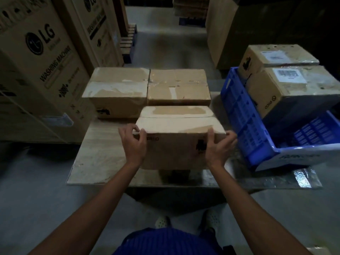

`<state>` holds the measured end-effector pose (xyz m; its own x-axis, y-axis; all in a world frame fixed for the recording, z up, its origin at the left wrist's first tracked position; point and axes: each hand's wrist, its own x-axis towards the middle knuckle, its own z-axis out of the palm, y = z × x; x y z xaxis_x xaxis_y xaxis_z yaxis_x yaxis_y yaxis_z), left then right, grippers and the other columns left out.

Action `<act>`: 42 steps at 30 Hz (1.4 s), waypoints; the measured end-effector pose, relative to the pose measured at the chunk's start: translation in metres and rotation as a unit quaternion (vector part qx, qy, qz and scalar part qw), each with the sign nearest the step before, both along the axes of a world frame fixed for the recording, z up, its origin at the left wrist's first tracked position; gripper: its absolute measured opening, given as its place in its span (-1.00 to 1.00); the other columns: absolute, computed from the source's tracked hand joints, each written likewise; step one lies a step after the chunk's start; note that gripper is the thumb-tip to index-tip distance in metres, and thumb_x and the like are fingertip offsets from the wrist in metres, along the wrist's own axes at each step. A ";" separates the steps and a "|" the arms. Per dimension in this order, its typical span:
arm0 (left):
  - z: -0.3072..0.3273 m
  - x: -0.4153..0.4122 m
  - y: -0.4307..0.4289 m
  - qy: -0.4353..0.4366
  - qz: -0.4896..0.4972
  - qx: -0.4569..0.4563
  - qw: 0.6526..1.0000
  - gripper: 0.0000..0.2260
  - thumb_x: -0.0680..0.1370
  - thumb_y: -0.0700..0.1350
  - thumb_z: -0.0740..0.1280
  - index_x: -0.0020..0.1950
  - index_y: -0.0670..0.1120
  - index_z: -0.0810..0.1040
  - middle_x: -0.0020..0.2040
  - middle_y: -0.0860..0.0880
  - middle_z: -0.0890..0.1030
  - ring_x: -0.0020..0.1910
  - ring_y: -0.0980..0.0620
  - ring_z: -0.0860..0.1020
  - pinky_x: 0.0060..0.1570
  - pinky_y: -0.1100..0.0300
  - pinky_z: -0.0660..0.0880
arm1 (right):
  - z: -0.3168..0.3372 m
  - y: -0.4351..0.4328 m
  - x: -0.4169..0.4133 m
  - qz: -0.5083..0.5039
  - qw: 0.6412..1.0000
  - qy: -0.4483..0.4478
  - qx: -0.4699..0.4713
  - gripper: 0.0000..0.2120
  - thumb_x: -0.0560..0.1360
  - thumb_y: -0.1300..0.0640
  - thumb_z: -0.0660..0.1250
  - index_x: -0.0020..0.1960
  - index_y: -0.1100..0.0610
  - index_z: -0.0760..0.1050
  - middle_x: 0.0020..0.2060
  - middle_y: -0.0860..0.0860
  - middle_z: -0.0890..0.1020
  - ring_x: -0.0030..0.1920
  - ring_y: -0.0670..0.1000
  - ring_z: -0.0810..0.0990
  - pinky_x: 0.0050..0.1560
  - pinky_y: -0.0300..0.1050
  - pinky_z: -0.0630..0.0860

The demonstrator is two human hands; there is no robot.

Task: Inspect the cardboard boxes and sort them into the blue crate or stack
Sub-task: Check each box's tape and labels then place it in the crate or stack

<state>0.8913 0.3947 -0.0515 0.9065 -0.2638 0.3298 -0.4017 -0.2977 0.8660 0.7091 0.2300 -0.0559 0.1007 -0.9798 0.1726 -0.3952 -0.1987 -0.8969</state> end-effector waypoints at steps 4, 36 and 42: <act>-0.024 -0.003 0.010 0.015 -0.014 0.044 0.999 -0.88 0.50 -0.33 0.36 -0.08 -0.18 0.44 0.06 -0.20 0.37 -0.04 0.13 0.34 -0.15 0.56 0.38 | -0.028 0.004 -0.008 0.030 0.997 0.029 0.062 -0.43 0.47 -0.25 0.37 0.27 0.05 0.23 0.25 0.14 0.38 0.12 0.14 0.54 -0.18 -0.05 0.63; -0.036 0.017 -0.015 -0.160 -0.225 0.438 0.856 -0.49 0.62 0.10 -0.03 0.47 -0.08 0.40 0.55 -0.17 0.31 0.55 -0.14 0.24 0.53 -0.05 0.09 | -0.028 0.039 0.082 0.372 0.787 0.471 -0.144 -0.16 0.50 -0.37 -0.33 0.65 0.04 0.00 0.64 0.10 -0.03 0.63 0.13 -0.12 0.58 0.25 -0.15; -0.035 0.029 -0.021 -0.178 -0.234 0.449 0.844 -0.50 0.62 0.16 0.03 0.45 -0.05 0.41 0.50 -0.14 0.38 0.47 -0.12 0.32 0.45 -0.05 0.22 | -0.033 0.023 0.079 0.369 0.799 0.441 -0.174 -0.30 0.55 -0.39 -0.07 0.51 0.00 0.33 0.54 0.07 0.34 0.54 0.12 0.27 0.51 0.19 0.16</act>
<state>0.9199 0.3740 -0.0867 0.5198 -0.8535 0.0359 -0.8440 -0.5066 0.1763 0.7883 0.2533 -0.0887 0.8621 -0.5054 -0.0365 -0.5035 -0.8465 -0.1732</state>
